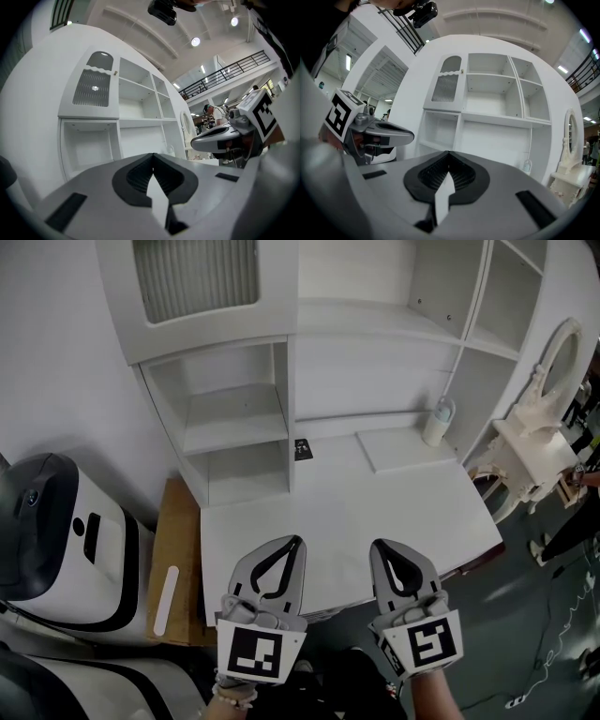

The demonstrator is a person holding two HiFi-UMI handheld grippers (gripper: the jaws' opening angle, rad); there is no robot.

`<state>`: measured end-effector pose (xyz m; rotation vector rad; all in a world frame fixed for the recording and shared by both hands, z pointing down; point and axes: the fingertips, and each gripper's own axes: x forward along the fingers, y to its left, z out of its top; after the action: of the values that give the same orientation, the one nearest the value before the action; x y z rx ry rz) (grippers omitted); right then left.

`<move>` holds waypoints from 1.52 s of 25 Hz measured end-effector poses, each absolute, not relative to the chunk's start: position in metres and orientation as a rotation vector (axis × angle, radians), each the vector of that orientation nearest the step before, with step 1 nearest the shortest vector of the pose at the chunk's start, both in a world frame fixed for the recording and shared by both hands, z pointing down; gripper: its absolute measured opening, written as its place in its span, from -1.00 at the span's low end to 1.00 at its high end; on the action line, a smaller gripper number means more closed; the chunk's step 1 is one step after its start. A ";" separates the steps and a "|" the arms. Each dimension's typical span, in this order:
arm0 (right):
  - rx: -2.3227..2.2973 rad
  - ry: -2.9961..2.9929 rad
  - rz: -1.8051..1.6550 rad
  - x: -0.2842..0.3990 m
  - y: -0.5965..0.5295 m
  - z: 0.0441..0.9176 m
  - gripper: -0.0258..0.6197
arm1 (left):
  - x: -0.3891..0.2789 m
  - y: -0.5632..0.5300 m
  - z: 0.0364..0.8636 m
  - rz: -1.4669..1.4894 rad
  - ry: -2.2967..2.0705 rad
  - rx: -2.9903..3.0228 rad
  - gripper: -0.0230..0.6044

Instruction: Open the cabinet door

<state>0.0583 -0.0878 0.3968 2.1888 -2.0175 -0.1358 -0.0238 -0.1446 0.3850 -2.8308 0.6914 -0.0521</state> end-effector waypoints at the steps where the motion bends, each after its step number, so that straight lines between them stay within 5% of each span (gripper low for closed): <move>1: 2.188 -2.019 -0.135 0.060 -0.088 0.397 -0.92 | -0.022 -0.145 0.385 -0.052 0.690 -2.830 -0.93; 38: 1.617 -2.493 -0.213 0.193 -0.179 0.386 -0.92 | 0.089 -0.193 0.370 -0.070 1.353 -2.657 -0.93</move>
<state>0.1926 -0.1794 0.3863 1.6174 -2.4930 -0.2125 0.0889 -0.1932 0.3697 -2.6568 1.3530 -0.0699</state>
